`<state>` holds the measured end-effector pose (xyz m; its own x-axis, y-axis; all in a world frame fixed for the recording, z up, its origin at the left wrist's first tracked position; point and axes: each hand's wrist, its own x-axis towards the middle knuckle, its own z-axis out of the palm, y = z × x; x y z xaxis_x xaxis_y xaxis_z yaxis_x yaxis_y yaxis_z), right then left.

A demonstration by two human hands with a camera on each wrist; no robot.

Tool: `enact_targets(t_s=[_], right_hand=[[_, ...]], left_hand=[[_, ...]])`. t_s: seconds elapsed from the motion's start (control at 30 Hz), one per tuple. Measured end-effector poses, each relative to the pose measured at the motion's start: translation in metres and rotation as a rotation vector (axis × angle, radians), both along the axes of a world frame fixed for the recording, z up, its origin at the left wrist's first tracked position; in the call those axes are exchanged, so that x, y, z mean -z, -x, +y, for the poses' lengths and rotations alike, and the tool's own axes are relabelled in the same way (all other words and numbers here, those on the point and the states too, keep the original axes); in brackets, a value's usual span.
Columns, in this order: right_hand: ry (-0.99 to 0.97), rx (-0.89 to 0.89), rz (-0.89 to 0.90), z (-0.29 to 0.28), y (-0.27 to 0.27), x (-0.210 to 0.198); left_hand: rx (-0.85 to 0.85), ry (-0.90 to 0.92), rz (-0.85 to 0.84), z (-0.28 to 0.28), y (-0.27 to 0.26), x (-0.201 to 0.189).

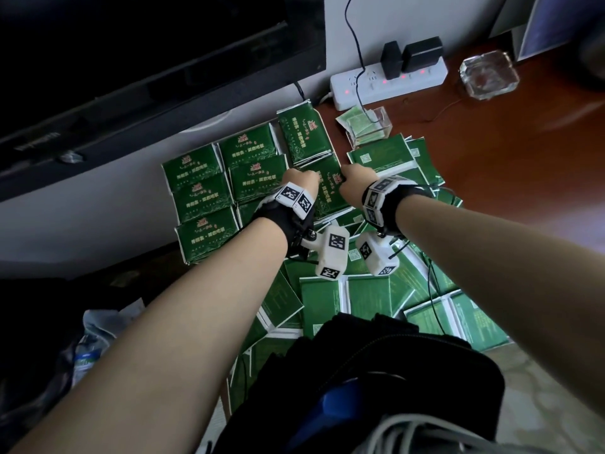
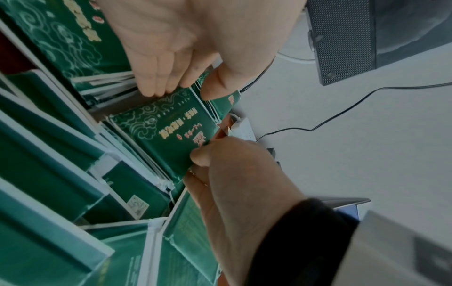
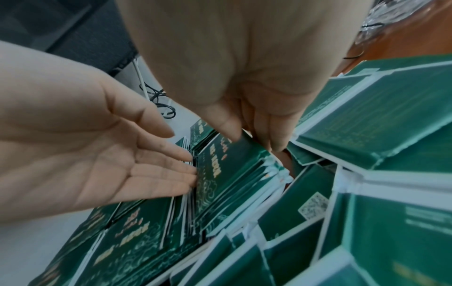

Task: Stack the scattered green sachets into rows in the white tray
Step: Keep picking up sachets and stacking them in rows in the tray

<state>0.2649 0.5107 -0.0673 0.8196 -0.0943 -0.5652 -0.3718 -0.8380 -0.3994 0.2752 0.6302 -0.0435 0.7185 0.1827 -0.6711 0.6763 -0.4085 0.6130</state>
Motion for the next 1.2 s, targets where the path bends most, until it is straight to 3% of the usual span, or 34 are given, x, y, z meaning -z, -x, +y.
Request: enact_targets(t_s=[0.23, 0.4, 0.6, 0.8, 1.0, 1.2], right_hand=[[-0.049, 0.016, -0.026, -0.013, 0.007, -0.012], [-0.09, 0.155, -0.105, -0.055, 0.029, -0.035], [-0.006, 0.278, -0.099, -0.126, 0.089, -0.049], [0.244, 0.131, 0.019, -0.187, 0.146, -0.062], [0.244, -0.098, 0.049, -0.235, 0.13, -0.045], [0.201, -0.342, 0.018, -0.258, 0.098, -0.029]], left_hand=[[-0.012, -0.035, -0.06, 0.003, 0.006, -0.009], [0.034, -0.003, -0.118, 0.005, 0.016, -0.015], [0.377, -0.073, -0.188, -0.027, 0.054, -0.015], [0.724, -0.276, -0.276, -0.074, 0.094, -0.021], [0.779, -0.427, -0.364, -0.119, 0.099, -0.009], [0.773, -0.596, -0.284, -0.144, 0.107, 0.006]])
